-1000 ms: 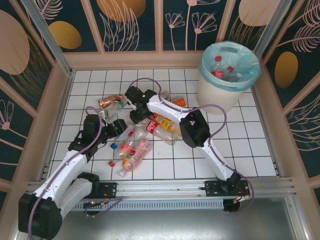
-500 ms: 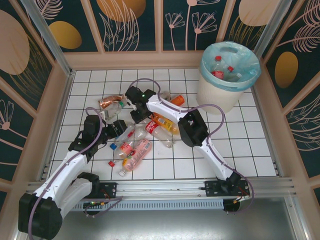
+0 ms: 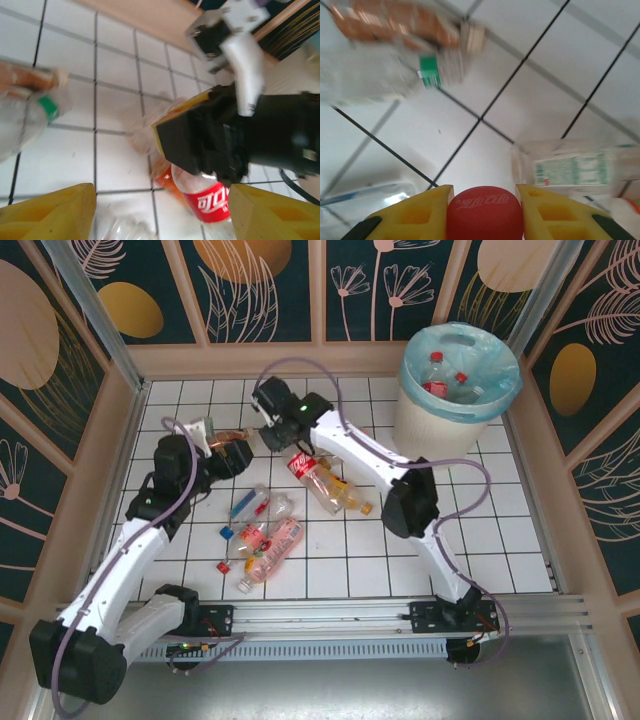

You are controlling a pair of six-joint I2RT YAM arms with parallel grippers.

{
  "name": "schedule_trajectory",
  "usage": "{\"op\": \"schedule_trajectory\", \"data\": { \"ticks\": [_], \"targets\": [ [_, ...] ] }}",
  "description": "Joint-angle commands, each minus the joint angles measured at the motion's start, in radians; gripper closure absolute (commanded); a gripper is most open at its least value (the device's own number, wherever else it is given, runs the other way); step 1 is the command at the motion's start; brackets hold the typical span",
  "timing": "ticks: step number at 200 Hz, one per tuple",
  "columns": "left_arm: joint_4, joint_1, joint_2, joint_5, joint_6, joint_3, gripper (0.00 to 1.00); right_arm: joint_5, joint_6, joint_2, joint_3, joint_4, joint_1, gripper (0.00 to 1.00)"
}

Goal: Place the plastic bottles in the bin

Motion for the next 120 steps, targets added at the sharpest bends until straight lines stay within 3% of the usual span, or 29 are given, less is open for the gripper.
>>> {"op": "schedule_trajectory", "data": {
  "ticks": [1, 16, 31, 87, 120],
  "targets": [
    [0.125, 0.002, 0.050, 0.078, 0.048, 0.118, 0.31, 0.064, -0.020, -0.142, 0.069, 0.042, -0.015, 0.74],
    [0.182, -0.001, 0.098, 0.083, 0.046, 0.197, 0.33, 0.127, -0.031, -0.195, 0.080, 0.059, -0.028, 0.79],
    [0.226, -0.015, 0.157, 0.080, 0.044, 0.277, 0.34, 0.224, -0.033, -0.253, 0.063, 0.104, -0.054, 1.00],
    [0.283, -0.224, 0.394, 0.031, 0.075, 0.582, 0.35, 0.426, -0.076, -0.446, 0.004, 0.347, -0.212, 1.00],
    [0.266, -0.344, 0.494, 0.025, 0.114, 0.684, 0.36, 0.569, -0.191, -0.625, -0.244, 0.721, -0.292, 1.00]
  ]
}}
